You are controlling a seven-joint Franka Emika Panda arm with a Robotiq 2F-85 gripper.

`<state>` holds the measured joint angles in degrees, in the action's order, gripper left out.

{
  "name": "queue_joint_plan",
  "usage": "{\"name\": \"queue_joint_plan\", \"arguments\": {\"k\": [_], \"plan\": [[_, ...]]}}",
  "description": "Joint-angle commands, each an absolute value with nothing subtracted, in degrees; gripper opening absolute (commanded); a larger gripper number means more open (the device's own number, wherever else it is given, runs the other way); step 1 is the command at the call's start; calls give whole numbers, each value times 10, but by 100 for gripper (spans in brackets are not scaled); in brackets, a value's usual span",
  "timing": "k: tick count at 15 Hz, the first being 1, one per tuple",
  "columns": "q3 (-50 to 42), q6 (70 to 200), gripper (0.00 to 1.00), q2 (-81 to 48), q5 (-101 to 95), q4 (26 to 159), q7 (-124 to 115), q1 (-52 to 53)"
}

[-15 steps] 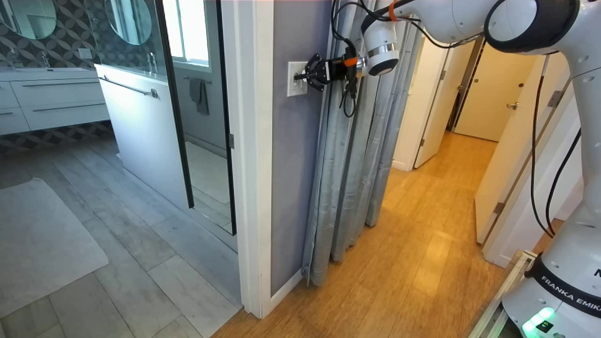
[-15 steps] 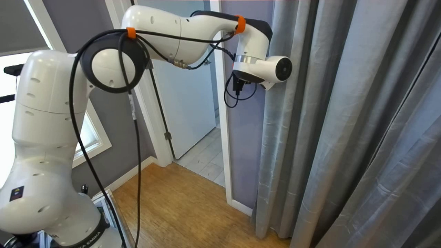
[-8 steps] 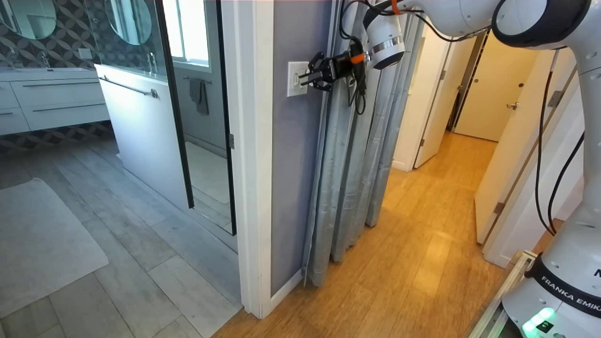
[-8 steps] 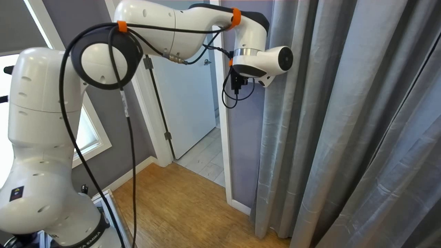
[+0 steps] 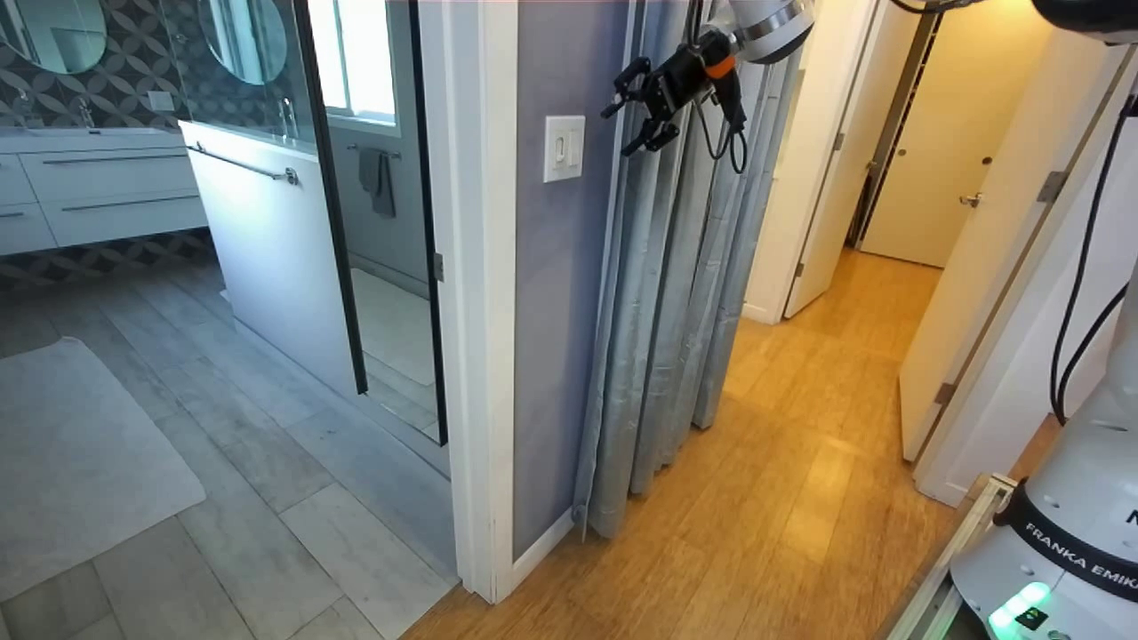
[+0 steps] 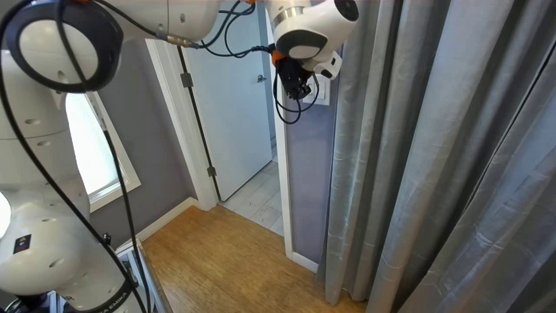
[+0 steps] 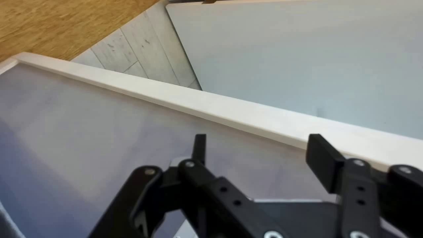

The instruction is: Flip the switch on the left

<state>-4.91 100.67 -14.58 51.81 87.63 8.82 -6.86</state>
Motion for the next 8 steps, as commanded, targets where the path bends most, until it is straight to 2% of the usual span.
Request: {"name": "queue_joint_plan", "arguments": {"k": [1,5,8], "plan": [[-47,1018,100,-50,445,953,105,-57],[-44,1047,100,29,382,1027,121,-51],[-40,1138,100,91,325,1104,140,-48]]}}
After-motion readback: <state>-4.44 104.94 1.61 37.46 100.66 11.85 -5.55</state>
